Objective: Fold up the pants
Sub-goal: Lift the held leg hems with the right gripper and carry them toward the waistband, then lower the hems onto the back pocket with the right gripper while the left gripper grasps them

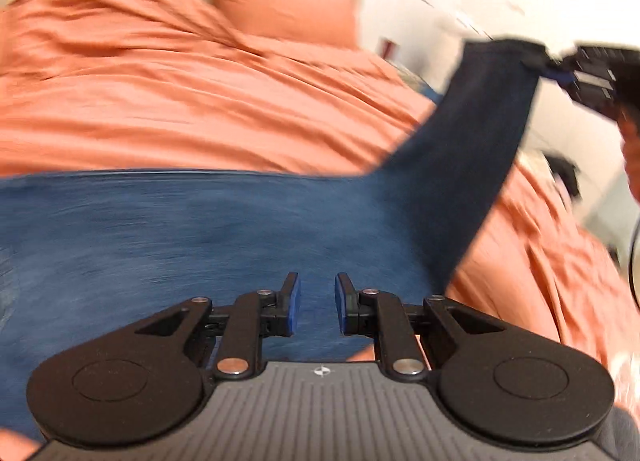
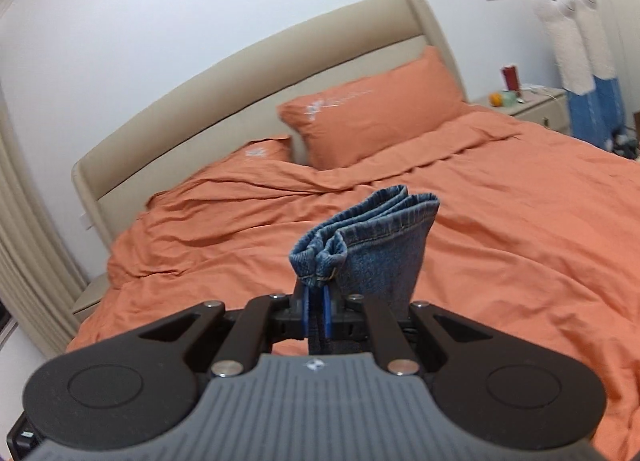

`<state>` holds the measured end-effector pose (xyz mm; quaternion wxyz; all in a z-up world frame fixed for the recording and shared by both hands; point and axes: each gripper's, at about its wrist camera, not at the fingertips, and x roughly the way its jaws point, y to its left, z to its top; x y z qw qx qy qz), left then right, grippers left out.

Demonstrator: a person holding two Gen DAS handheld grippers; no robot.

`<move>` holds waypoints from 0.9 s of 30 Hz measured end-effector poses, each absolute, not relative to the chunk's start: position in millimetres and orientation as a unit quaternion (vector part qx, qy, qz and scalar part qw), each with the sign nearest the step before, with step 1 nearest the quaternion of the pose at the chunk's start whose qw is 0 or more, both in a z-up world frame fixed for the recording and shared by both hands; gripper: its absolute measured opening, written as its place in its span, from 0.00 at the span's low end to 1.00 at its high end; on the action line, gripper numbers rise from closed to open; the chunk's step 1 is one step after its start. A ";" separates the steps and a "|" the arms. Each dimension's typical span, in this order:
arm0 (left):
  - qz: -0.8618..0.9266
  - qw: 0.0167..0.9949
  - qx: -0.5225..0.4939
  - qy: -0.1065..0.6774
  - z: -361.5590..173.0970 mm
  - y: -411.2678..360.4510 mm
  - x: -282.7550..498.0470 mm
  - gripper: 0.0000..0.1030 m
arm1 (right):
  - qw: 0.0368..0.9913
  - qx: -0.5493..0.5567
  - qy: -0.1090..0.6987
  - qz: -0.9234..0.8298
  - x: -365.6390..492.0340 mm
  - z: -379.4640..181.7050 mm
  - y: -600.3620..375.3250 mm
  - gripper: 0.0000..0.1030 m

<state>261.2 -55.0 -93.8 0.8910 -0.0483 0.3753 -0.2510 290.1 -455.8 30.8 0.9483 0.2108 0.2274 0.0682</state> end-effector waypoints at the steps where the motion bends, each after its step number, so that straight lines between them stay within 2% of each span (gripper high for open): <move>1: -0.236 0.896 -0.058 0.371 -91.8 -43.8 260.7 0.19 | 0.948 0.208 0.226 0.075 292.5 33.7 -442.4 0.02; 6: -0.173 0.913 -0.099 0.356 -84.7 5.2 259.0 0.19 | 0.943 0.214 0.229 0.111 307.7 31.3 -373.3 0.02; 10: -0.141 0.916 -0.140 0.349 -87.0 43.3 262.0 0.19 | 0.933 0.218 0.246 0.147 313.8 4.1 -308.9 0.02; 15: -0.129 0.908 -0.179 0.357 -96.6 74.2 267.4 0.19 | 0.908 0.214 0.309 0.184 313.1 -70.9 -226.8 0.02; 21: -0.143 0.890 -0.216 0.376 -109.2 91.9 272.0 0.19 | 0.891 0.138 0.392 0.182 303.7 -151.8 -168.2 0.03; 24: -0.155 0.878 -0.237 0.386 -116.5 93.9 280.7 0.25 | 0.887 0.117 0.408 0.181 305.3 -162.2 -163.1 0.10; 26: -0.163 0.868 -0.256 0.394 -122.0 95.2 286.7 0.30 | 0.885 0.104 0.413 0.187 305.0 -162.3 -160.9 0.19; 27: -0.167 0.863 -0.264 0.397 -125.0 94.7 288.8 0.31 | 0.882 0.101 0.417 0.196 304.1 -160.7 -159.0 0.28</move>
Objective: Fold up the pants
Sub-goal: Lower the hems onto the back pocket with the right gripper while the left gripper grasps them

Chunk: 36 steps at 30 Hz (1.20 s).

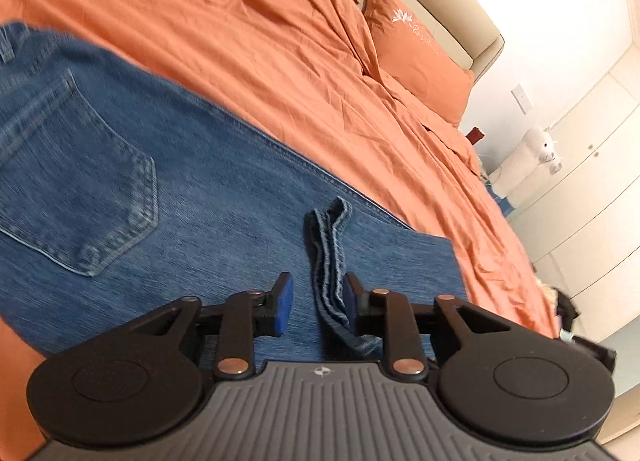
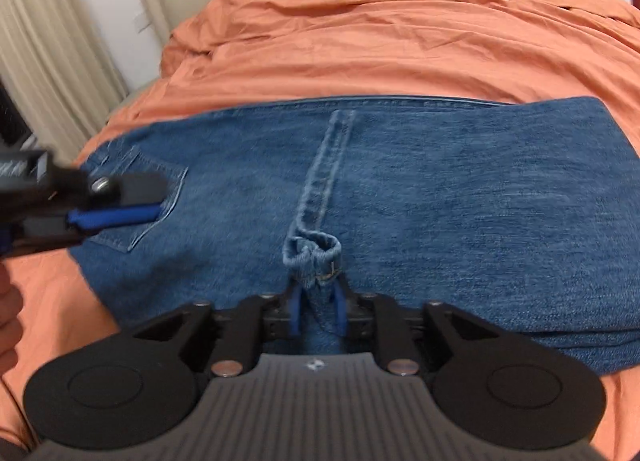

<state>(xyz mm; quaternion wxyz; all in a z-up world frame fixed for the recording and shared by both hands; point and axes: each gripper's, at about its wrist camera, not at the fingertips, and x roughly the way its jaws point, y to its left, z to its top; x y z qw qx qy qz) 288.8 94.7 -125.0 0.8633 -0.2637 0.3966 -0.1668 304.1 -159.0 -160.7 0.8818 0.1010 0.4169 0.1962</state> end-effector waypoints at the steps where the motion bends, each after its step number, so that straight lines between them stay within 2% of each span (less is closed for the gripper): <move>1: -0.171 0.859 -0.271 0.399 -127.4 94.5 291.4 0.34 | 0.878 0.103 0.420 0.206 302.5 -157.9 -161.9 0.33; 5: -0.174 0.851 -0.292 0.400 -136.5 89.2 303.8 0.39 | 0.868 0.098 0.435 0.219 292.9 -145.1 -166.8 0.33; 12: -0.180 0.840 -0.309 0.407 -152.7 71.1 350.4 0.43 | 0.914 0.065 0.381 0.126 286.3 -125.6 -234.0 0.37; 14: -0.178 0.834 -0.325 0.409 -161.1 68.5 363.2 0.46 | 0.920 0.074 0.373 0.096 288.1 -130.4 -257.0 0.37; 19: -0.167 0.815 -0.354 0.427 -188.1 64.1 391.2 0.46 | 0.916 0.136 0.372 0.062 303.9 -144.9 -292.1 0.37; 21: -0.176 0.811 -0.359 0.426 -194.0 61.5 395.6 0.42 | 0.919 0.133 0.366 0.061 309.4 -145.4 -292.7 0.36; 23: -0.178 0.822 -0.340 0.420 -193.9 57.0 396.1 0.22 | 0.924 0.119 0.359 0.061 314.3 -146.6 -291.0 0.36; 25: -0.184 0.843 -0.319 0.392 -186.0 52.7 389.0 0.09 | 0.923 0.108 0.365 0.059 317.0 -148.1 -292.8 0.36; 26: -0.186 0.855 -0.307 0.374 -178.3 50.0 383.6 0.07 | 0.921 0.104 0.371 0.053 317.6 -148.7 -295.0 0.36; 27: -0.194 0.865 -0.293 0.357 -168.2 45.8 378.5 0.06 | 0.920 0.102 0.376 0.045 319.0 -149.0 -298.3 0.36; 29: -0.204 0.890 -0.245 0.325 -142.2 32.5 368.2 0.06 | 0.920 0.109 0.374 0.032 317.6 -146.7 -307.3 0.29; 30: -0.202 0.902 -0.219 0.311 -130.6 26.8 362.8 0.06 | 0.922 0.112 0.370 0.028 316.2 -144.1 -312.3 0.19; 31: -0.198 0.911 -0.200 0.303 -122.5 22.3 359.8 0.06 | 0.924 0.111 0.364 0.023 314.4 -141.8 -317.1 0.15; 36: -0.161 0.920 -0.154 0.322 -135.4 19.8 363.5 0.06 | 0.932 0.093 0.351 -0.025 306.7 -138.2 -339.2 0.06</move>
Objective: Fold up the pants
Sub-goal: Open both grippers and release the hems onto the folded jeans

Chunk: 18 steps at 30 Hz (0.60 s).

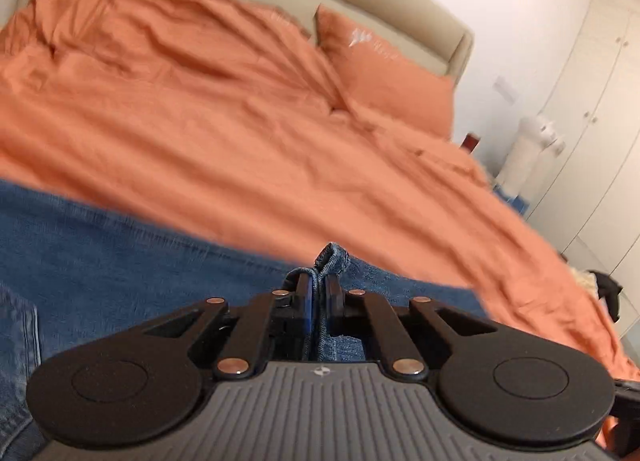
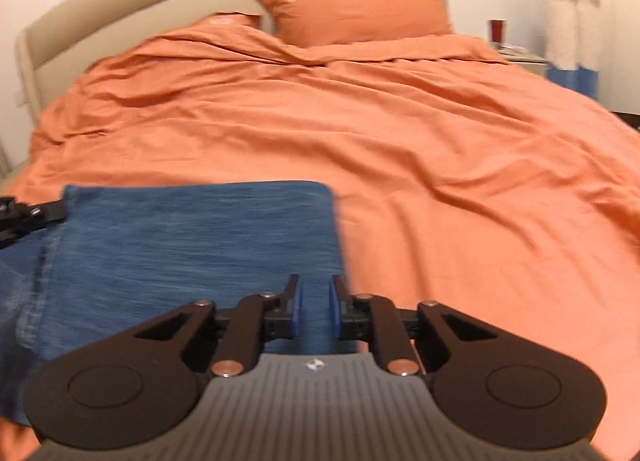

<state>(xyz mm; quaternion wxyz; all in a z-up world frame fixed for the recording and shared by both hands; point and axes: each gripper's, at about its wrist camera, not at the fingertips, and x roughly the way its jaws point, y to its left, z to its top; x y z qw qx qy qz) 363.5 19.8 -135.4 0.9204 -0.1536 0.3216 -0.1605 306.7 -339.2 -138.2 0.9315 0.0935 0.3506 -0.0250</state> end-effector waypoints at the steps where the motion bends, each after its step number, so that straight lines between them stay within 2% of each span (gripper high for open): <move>1: -0.156 0.919 -0.152 0.330 -142.4 20.5 365.0 0.06 | 0.929 0.096 0.357 -0.027 306.7 -142.4 -343.1 0.04; 3: -0.145 0.917 -0.141 0.343 -154.5 17.2 366.6 0.06 | 0.919 0.105 0.379 -0.031 309.6 -153.0 -347.6 0.00; 10: -0.133 0.916 -0.115 0.361 -175.5 12.4 369.2 0.08 | 0.902 0.093 0.421 -0.030 324.3 -185.4 -343.6 0.00; 12: -0.124 0.919 -0.100 0.361 -170.9 11.7 367.3 0.15 | 0.903 0.090 0.420 -0.030 324.7 -186.8 -343.3 0.00; 18: -0.126 0.922 -0.093 0.354 -127.3 18.6 329.9 0.16 | 0.905 0.182 0.383 -0.016 294.1 -146.7 -365.8 0.00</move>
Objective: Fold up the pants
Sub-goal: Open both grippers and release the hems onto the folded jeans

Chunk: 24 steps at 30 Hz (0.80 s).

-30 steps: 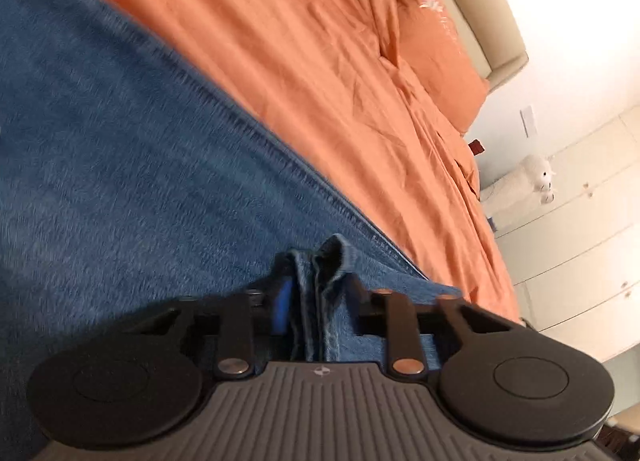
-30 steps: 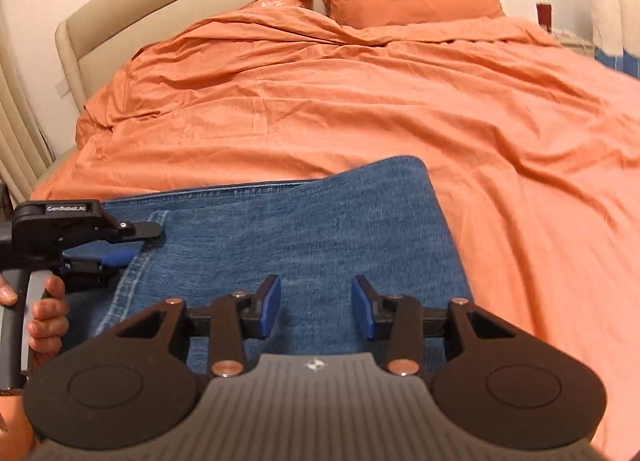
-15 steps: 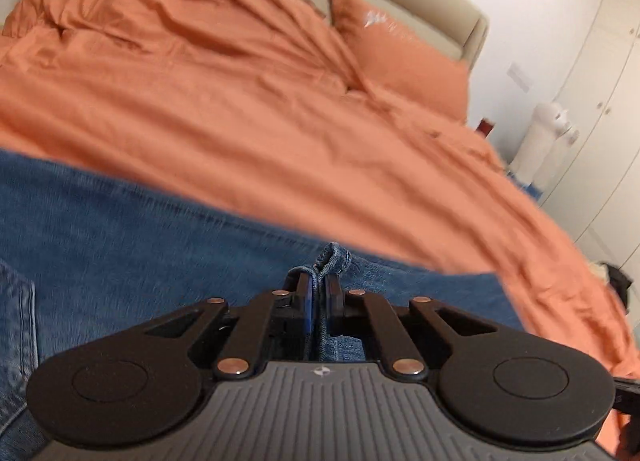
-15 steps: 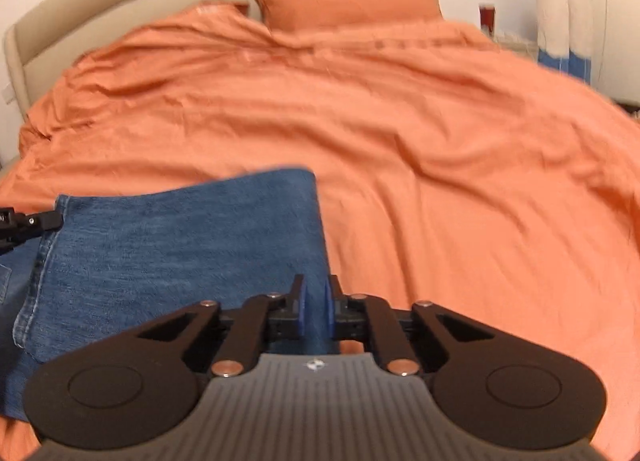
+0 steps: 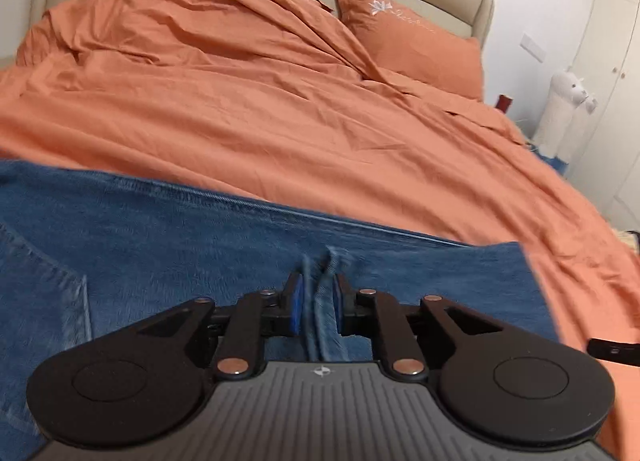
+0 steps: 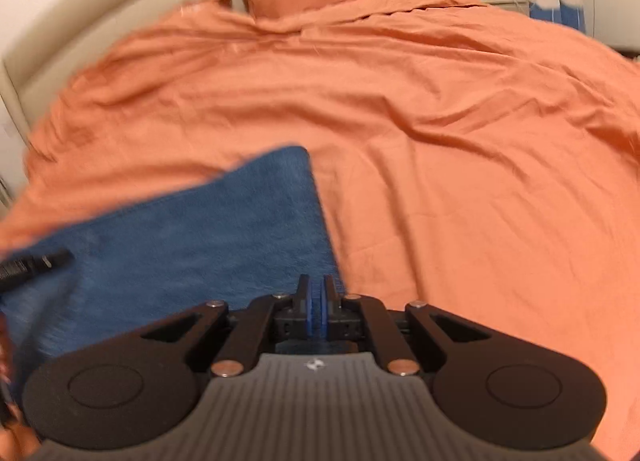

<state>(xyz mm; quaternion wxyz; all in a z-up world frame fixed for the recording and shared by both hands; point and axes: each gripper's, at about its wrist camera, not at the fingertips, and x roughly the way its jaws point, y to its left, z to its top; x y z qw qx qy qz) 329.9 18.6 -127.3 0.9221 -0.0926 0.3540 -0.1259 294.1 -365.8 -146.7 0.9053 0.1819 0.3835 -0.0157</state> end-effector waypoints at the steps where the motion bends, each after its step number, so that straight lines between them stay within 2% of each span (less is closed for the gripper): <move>1: -0.134 0.919 -0.090 0.359 -122.2 18.6 322.5 0.16 | 0.906 0.181 0.384 -0.014 288.9 -141.2 -364.9 0.00; 7: -0.159 0.911 -0.055 0.377 -109.7 0.8 289.3 0.16 | 0.908 0.147 0.393 0.015 269.0 -133.2 -343.4 0.01; 9: -0.161 0.905 -0.046 0.391 -117.3 -5.2 285.6 0.16 | 0.911 0.129 0.392 0.025 266.1 -133.2 -335.5 0.03; 15: -0.136 0.895 -0.014 0.424 -146.1 -8.7 288.2 0.14 | 0.907 0.081 0.411 0.046 270.6 -156.3 -320.8 0.00; 24: -0.128 0.888 -0.014 0.441 -161.5 -4.5 292.3 0.19 | 0.890 0.051 0.451 0.047 277.5 -179.9 -314.6 0.00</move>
